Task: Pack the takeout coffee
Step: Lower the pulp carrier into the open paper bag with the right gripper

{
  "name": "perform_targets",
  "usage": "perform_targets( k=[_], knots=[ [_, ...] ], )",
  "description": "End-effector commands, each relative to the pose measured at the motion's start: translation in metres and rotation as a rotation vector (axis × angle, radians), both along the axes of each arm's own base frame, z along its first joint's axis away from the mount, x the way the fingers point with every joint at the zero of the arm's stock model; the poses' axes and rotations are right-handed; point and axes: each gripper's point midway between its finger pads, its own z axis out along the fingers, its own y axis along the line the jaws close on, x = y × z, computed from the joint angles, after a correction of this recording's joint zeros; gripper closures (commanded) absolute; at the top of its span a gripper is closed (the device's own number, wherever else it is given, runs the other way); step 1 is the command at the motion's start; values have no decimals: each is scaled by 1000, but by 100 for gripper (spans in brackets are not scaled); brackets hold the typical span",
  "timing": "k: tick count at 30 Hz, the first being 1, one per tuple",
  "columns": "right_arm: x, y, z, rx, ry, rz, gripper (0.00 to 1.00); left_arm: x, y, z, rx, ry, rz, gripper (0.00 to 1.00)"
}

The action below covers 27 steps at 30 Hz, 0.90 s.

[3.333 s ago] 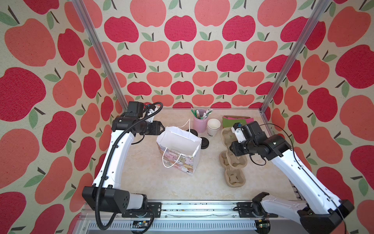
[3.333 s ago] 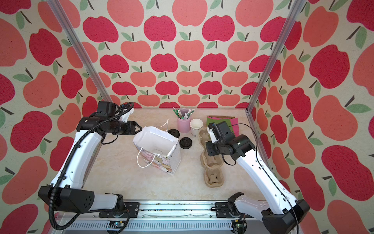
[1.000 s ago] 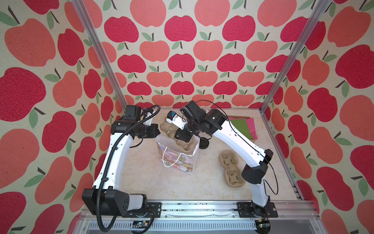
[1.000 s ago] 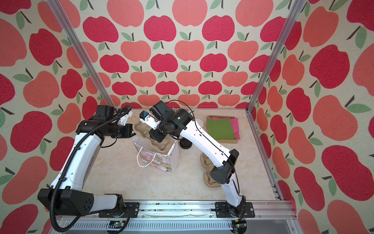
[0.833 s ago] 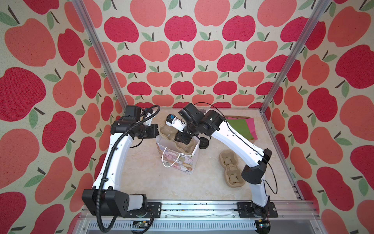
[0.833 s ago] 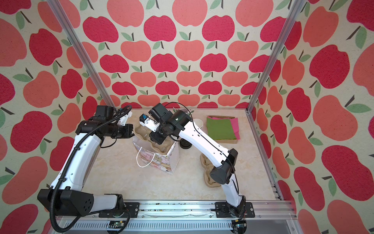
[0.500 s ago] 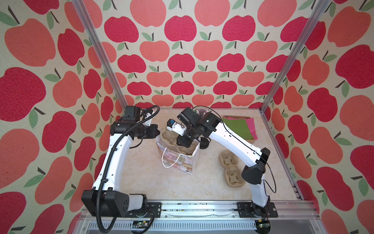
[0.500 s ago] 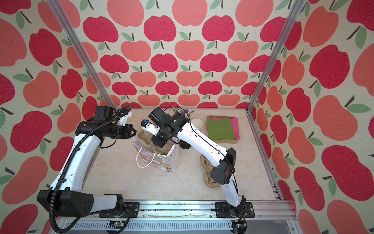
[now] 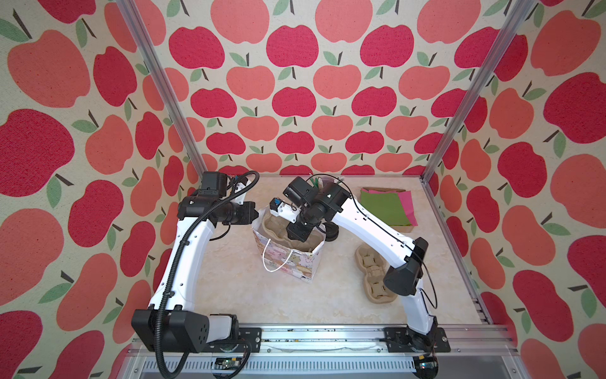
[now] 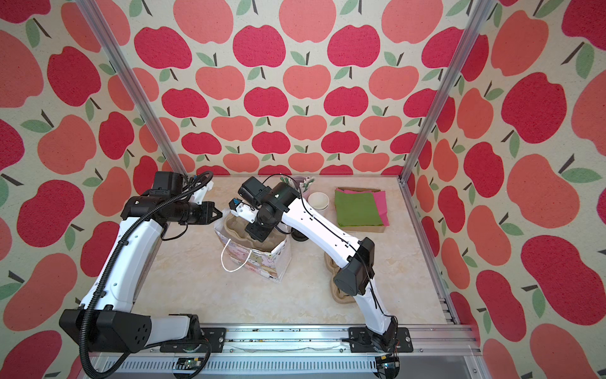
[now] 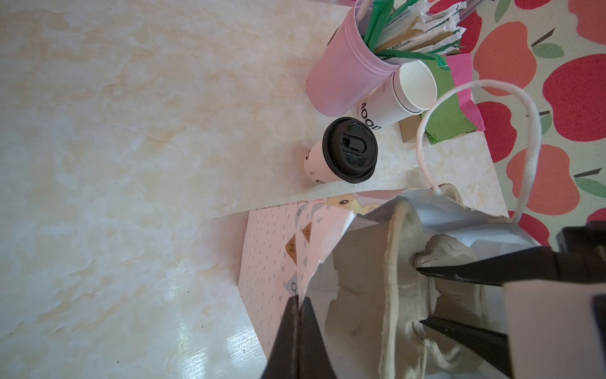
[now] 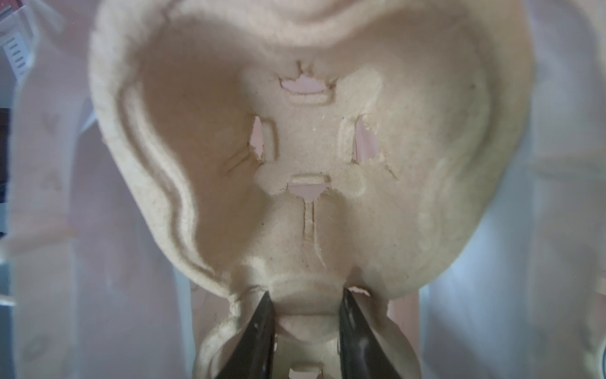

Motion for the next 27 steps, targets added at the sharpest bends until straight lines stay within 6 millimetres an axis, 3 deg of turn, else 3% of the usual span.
perform_targets(
  k=[1, 13, 27],
  knots=[
    [-5, -7, -8, -66, 18, 5, 72, 0, 4, 5, 22, -38, -1, 100],
    [-5, -2, -27, -124, 36, 3, 72, -1, 4, 6, 25, -45, -8, 100],
    [-6, 6, -63, -192, 86, -8, 72, -1, 4, 4, 30, -55, -16, 100]
  ],
)
